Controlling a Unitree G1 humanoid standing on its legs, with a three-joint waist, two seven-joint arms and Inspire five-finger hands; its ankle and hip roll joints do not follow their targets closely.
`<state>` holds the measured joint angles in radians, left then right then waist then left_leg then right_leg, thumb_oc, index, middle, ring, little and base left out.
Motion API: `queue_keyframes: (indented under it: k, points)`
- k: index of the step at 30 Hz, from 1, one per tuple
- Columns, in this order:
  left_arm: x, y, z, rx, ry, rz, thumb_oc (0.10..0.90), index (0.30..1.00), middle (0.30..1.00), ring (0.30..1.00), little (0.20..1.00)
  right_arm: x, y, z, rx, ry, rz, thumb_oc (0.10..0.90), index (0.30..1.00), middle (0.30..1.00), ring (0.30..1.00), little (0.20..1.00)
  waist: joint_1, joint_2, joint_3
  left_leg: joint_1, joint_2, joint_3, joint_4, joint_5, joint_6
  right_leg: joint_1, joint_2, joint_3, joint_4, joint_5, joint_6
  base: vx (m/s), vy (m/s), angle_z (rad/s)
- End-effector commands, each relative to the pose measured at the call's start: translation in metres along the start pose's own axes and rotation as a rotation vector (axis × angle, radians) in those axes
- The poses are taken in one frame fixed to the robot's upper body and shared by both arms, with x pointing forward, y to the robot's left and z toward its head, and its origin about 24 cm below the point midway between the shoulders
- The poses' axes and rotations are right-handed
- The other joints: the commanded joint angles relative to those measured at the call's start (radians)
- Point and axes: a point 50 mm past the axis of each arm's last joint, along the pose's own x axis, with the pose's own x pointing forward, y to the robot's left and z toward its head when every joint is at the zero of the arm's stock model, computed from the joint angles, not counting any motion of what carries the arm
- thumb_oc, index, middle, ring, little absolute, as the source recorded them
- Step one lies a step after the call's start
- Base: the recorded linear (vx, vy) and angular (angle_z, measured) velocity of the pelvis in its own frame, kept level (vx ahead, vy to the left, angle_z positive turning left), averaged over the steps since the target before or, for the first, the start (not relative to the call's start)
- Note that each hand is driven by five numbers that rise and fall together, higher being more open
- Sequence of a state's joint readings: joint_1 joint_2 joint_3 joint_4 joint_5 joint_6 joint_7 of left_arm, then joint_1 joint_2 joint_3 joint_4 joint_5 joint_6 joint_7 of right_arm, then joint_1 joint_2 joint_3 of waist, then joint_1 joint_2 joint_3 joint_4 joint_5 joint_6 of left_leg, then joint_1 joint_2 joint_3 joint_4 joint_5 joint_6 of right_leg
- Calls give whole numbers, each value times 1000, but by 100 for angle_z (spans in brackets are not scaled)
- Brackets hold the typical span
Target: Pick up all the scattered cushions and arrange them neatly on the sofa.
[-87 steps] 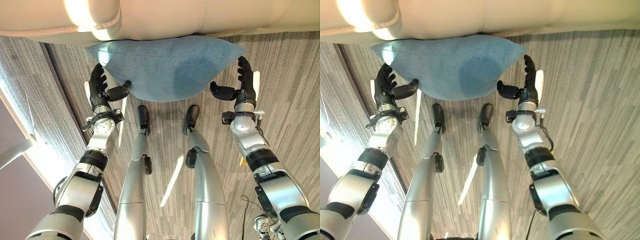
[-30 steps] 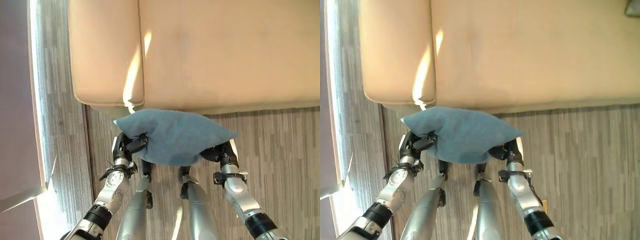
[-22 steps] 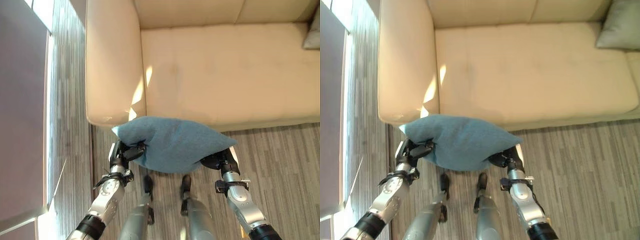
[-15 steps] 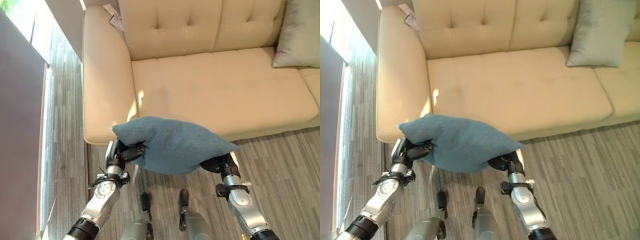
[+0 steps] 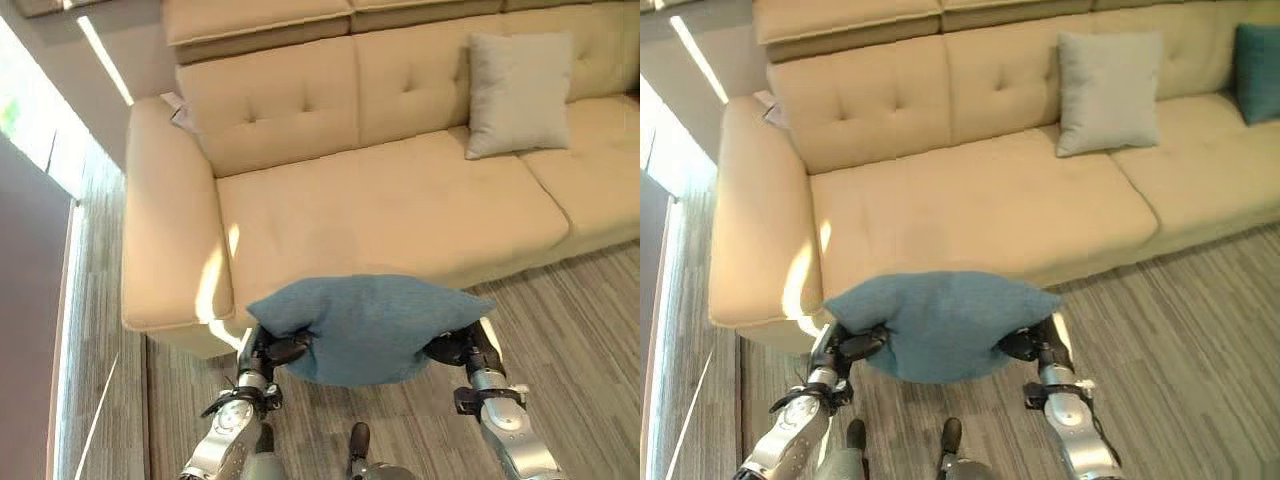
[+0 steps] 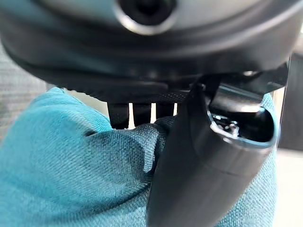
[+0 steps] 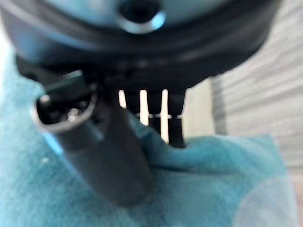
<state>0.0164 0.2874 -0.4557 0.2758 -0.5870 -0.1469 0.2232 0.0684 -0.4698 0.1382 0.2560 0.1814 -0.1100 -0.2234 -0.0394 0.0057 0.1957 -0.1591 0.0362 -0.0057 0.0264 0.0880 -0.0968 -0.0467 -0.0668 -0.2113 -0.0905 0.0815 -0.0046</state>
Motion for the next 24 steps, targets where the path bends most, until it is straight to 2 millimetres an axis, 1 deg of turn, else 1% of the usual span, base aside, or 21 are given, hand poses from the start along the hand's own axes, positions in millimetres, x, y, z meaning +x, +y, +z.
queue_keyframes:
  k: [1,4,8,9,10,12,13,15,16,17,18,19,20,22,23,24]
  points:
    - [15,-59,64,6,-301,-328,400,300,300,300,300,1,47,84,154,-405,191,400,300,300,300,300,18,-21,-81,-12,-62,30,49,-105,53,8,22,20,98,-143,107,84,17,-52]
    - [14,-59,63,9,-299,-332,400,300,300,300,300,0,48,81,151,-392,198,400,300,300,300,300,16,-15,-77,-4,-76,43,48,-107,60,16,31,40,103,-148,103,104,19,-37]
    - [15,-58,68,25,-323,-327,400,300,300,300,300,0,47,81,147,-393,195,400,300,300,300,300,18,-18,-75,0,-73,57,42,-111,63,13,35,53,109,-153,104,92,42,-15]
    - [15,-57,70,32,-332,-323,400,300,300,300,300,1,47,80,143,-388,187,400,300,300,300,300,15,-16,-82,14,-68,65,21,-113,70,15,36,58,120,-161,109,95,46,-20]
    - [15,-57,70,32,-332,-323,400,300,300,300,300,1,47,80,143,-388,187,400,300,300,300,300,16,-16,-82,15,-68,67,20,-112,70,15,36,59,121,-161,110,147,84,-21]
    - [16,-53,73,44,-343,-306,400,300,300,300,300,2,49,80,148,-382,189,400,300,300,300,300,21,-17,-89,24,-65,77,12,-118,82,10,30,66,162,-170,118,136,113,-20]
    - [15,-49,75,51,-350,-303,400,300,300,300,300,3,53,81,150,-384,205,400,300,300,300,300,30,-16,-90,48,-59,84,-1,-127,100,-24,18,71,265,-176,138,126,114,-29]
    - [15,-49,75,52,-350,-303,400,300,300,300,300,3,53,81,150,-384,205,400,300,300,300,300,32,-17,-91,49,-59,87,-3,-126,100,-27,16,73,271,-180,139,87,67,-54]
    - [13,-44,76,66,-351,-295,400,300,300,300,300,3,55,82,154,-387,214,400,300,300,300,300,29,-17,-80,76,-59,85,-7,-134,118,-76,3,79,397,-152,174,129,85,-56]
    - [12,-38,78,73,-361,-270,400,300,300,300,300,3,60,84,169,-390,226,400,300,300,300,300,20,-9,-55,92,-52,73,7,-151,136,-155,-2,97,530,-119,202,162,74,-41]
    - [12,-36,78,72,-362,-263,400,300,300,300,300,3,60,83,169,-389,224,400,300,300,300,300,21,-9,-55,100,-52,71,5,-156,136,-168,-11,95,518,-124,196,124,2,-23]
    - [12,-35,78,66,-362,-256,400,300,300,300,300,3,60,84,168,-391,224,400,300,300,300,300,22,-8,-56,109,-51,69,-1,-160,134,-179,-21,87,479,-131,186,87,-28,-4]
    - [12,-35,77,66,-361,-255,400,300,300,300,300,3,60,84,168,-391,224,400,300,300,300,300,20,-7,-55,112,-50,68,-3,-160,133,-176,-20,85,478,-132,185,114,-56,1]
    - [11,-30,77,59,-359,-235,400,300,300,300,300,5,60,86,162,-399,227,400,300,300,300,300,23,-6,-59,130,-47,73,-17,-171,126,-190,-50,56,375,-114,172,152,-106,-4]
    - [12,-29,77,53,-359,-229,400,300,300,300,300,5,60,87,161,-400,229,400,300,300,300,300,23,-12,-62,142,-52,74,-19,-180,123,-205,-61,45,310,-96,169,191,-132,-10]
    - [12,-28,76,53,-356,-231,400,300,300,300,300,5,60,85,159,-394,232,400,300,300,300,300,19,-15,-63,151,-56,67,-17,-188,120,-196,-51,58,274,-91,166,140,-93,-25]
